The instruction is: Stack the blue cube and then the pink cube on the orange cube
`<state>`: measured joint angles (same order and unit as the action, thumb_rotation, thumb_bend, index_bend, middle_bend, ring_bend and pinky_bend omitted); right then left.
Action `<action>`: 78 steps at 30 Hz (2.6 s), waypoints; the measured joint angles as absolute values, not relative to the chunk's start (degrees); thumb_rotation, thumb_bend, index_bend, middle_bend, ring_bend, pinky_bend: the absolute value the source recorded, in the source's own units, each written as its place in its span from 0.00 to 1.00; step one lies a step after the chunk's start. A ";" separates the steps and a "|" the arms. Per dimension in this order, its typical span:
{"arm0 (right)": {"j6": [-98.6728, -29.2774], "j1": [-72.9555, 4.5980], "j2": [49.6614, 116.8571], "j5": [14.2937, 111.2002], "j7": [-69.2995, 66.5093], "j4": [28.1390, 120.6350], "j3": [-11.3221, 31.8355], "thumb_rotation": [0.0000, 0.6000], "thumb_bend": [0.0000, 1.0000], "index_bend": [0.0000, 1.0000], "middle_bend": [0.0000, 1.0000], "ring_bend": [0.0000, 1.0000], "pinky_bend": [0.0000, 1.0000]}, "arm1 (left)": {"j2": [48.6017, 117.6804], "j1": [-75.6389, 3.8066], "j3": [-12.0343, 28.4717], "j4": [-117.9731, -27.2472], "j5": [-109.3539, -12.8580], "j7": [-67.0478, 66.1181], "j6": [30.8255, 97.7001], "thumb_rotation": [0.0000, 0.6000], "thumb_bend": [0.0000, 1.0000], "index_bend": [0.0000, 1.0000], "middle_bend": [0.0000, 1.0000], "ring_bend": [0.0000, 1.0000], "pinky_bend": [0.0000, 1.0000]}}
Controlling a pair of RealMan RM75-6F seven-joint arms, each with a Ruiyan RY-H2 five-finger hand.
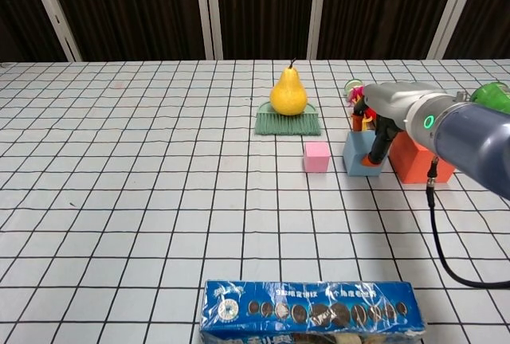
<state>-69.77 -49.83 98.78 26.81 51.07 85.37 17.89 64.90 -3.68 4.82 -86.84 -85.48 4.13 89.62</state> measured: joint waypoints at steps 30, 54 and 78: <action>-81.80 -50.13 82.57 22.54 63.66 107.42 19.56 1.00 0.29 0.47 1.00 1.00 1.00 | 64.41 -3.54 4.50 -87.20 -85.74 4.84 89.53 1.00 0.58 0.20 0.06 0.00 0.00; -72.26 -48.30 75.54 23.64 54.88 109.92 15.67 1.00 0.29 0.48 1.00 1.00 1.00 | 64.97 -3.41 4.98 -87.68 -84.75 2.68 89.79 1.00 0.58 0.20 0.06 0.00 0.00; -67.76 -50.50 73.90 22.22 52.41 105.28 12.85 1.00 0.29 0.49 1.00 1.00 1.00 | 65.46 -3.48 5.25 -87.91 -84.03 0.98 89.49 1.00 0.58 0.20 0.06 0.00 0.00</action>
<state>-67.76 -50.50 73.90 22.22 52.41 105.28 12.85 65.46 -3.48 5.25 -87.91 -84.03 0.98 89.49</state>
